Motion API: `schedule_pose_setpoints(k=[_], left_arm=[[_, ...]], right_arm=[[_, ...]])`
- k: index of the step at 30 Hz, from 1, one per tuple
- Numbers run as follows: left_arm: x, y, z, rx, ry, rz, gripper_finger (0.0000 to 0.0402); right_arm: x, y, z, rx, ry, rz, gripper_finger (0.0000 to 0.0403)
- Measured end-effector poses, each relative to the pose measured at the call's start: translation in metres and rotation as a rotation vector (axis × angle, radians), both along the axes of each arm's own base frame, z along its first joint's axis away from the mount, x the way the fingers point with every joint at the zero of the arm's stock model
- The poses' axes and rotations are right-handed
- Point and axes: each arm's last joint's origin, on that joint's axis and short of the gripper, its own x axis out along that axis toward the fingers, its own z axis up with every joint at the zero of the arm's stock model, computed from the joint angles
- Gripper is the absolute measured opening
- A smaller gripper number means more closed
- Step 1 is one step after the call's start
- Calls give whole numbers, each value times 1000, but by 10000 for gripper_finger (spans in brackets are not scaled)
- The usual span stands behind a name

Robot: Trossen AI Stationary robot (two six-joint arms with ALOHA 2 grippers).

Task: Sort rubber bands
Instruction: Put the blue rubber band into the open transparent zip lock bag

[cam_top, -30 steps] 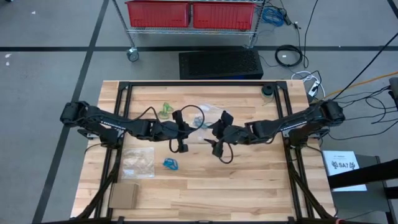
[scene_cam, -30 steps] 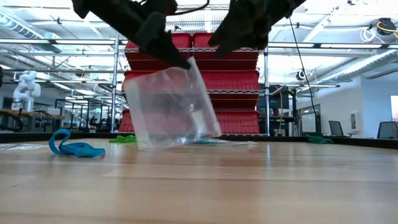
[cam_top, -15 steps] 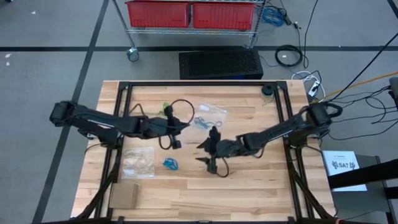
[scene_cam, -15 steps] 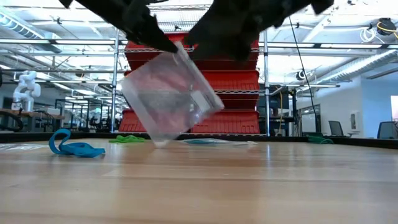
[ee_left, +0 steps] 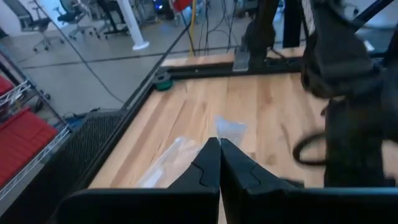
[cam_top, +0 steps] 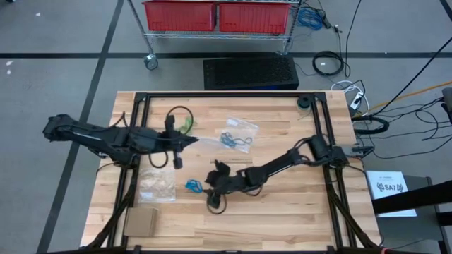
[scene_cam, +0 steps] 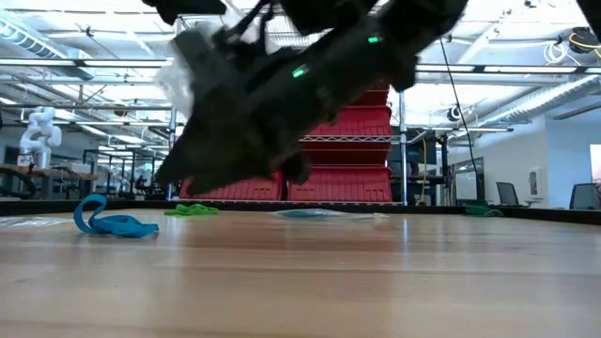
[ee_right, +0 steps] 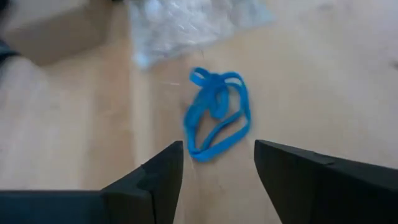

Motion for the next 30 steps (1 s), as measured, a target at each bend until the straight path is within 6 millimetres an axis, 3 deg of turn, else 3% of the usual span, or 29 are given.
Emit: schedule_pose_setpoints(k=[7,11,14,20,25,30], left_arm=[[-7,-3,4,0,-13,-18,0],[-8,-3,2,4,9,-17,0],[-8,-3,1,6,15,-17,0],[-8,-3,1,17,17,-20,0],[-8,-3,1,25,19,-22,0],[-8,-3,1,34,16,-12,0]], right_arm=[[29,1,-15,0,61,-81,187],[33,-7,-17,-3,101,-137,176],[32,-13,-20,-18,137,-151,139],[32,-20,-20,-59,161,-130,22],[26,-22,-8,-112,212,-98,6],[11,-26,28,-176,283,-63,2]])
